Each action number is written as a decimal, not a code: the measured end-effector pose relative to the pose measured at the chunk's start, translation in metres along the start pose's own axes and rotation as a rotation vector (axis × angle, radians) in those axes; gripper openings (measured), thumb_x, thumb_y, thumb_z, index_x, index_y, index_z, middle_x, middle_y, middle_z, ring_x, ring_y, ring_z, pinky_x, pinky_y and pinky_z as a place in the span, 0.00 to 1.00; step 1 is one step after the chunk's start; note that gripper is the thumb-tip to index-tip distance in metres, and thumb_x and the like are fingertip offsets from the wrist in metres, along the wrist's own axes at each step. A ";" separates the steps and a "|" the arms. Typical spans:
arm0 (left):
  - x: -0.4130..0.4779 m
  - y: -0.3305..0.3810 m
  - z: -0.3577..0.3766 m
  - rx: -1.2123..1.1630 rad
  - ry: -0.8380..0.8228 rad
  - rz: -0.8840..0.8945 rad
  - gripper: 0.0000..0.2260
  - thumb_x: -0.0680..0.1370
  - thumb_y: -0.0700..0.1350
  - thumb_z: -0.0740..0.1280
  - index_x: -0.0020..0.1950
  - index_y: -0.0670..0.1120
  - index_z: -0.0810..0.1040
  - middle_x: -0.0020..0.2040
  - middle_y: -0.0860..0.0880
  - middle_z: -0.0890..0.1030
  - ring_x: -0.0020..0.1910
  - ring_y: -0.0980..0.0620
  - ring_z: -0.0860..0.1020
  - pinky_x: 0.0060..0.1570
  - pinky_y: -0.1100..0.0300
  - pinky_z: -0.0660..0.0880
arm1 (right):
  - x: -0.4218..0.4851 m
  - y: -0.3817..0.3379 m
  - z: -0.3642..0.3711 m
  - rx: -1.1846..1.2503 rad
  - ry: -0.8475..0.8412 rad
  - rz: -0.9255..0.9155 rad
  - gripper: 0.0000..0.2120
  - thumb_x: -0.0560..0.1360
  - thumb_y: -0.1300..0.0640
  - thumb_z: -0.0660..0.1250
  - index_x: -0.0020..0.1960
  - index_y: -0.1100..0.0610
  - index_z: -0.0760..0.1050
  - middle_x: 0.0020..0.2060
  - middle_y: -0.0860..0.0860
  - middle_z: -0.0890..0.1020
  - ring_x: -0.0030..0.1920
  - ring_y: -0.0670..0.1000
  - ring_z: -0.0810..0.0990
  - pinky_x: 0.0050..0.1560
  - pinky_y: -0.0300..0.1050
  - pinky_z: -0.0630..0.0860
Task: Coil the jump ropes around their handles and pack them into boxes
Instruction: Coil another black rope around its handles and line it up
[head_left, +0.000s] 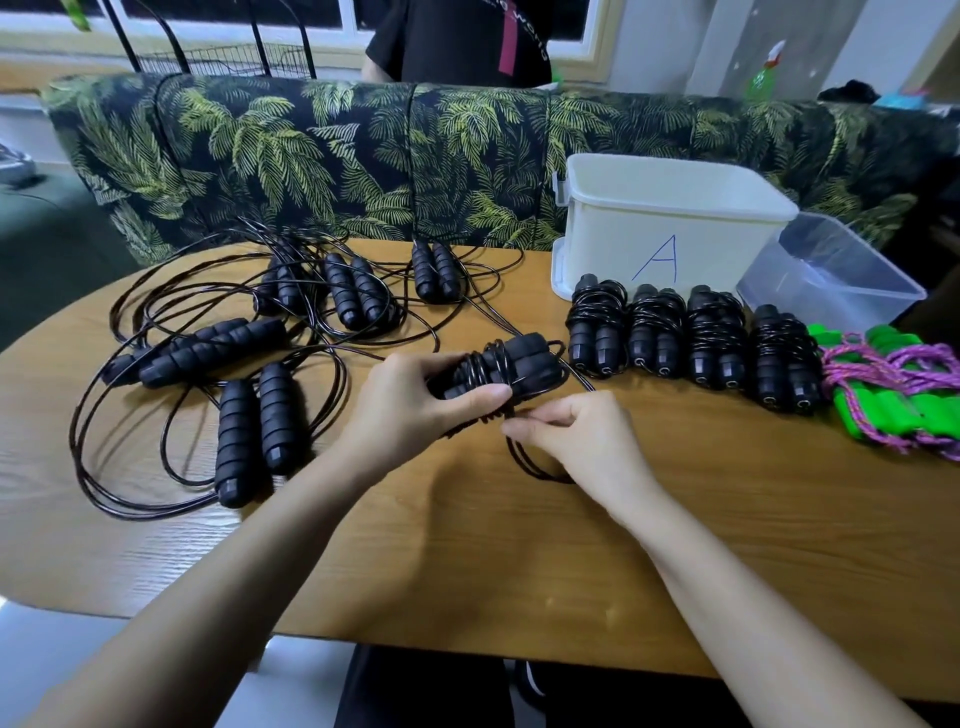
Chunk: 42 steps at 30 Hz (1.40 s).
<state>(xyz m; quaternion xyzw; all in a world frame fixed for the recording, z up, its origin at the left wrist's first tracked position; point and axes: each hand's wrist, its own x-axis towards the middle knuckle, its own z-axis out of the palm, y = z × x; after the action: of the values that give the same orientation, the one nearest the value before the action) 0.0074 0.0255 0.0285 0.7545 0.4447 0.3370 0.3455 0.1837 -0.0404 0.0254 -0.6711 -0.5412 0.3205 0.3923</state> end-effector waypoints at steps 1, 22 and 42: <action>-0.001 0.001 -0.001 -0.013 -0.020 -0.013 0.19 0.67 0.68 0.73 0.47 0.56 0.84 0.31 0.59 0.81 0.30 0.64 0.74 0.31 0.63 0.70 | 0.001 -0.001 -0.001 -0.044 0.082 -0.007 0.16 0.60 0.37 0.77 0.36 0.50 0.84 0.35 0.50 0.85 0.40 0.52 0.83 0.45 0.50 0.78; 0.001 0.001 0.011 -0.101 0.055 0.005 0.21 0.65 0.67 0.71 0.50 0.55 0.85 0.34 0.57 0.82 0.33 0.61 0.76 0.35 0.58 0.73 | -0.011 0.018 0.016 -0.090 0.067 -0.172 0.07 0.75 0.47 0.71 0.40 0.46 0.85 0.33 0.44 0.84 0.36 0.49 0.80 0.42 0.50 0.77; 0.013 0.000 -0.017 -0.344 -0.314 -0.335 0.29 0.73 0.72 0.60 0.57 0.50 0.80 0.59 0.45 0.83 0.49 0.54 0.83 0.55 0.56 0.78 | 0.014 0.034 -0.019 -0.632 0.345 -1.055 0.30 0.71 0.38 0.69 0.69 0.50 0.73 0.57 0.49 0.84 0.46 0.48 0.85 0.73 0.74 0.49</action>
<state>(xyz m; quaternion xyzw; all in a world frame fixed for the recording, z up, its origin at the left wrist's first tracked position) -0.0015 0.0410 0.0399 0.6439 0.4405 0.2248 0.5838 0.2190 -0.0340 0.0050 -0.4396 -0.7964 -0.2036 0.3621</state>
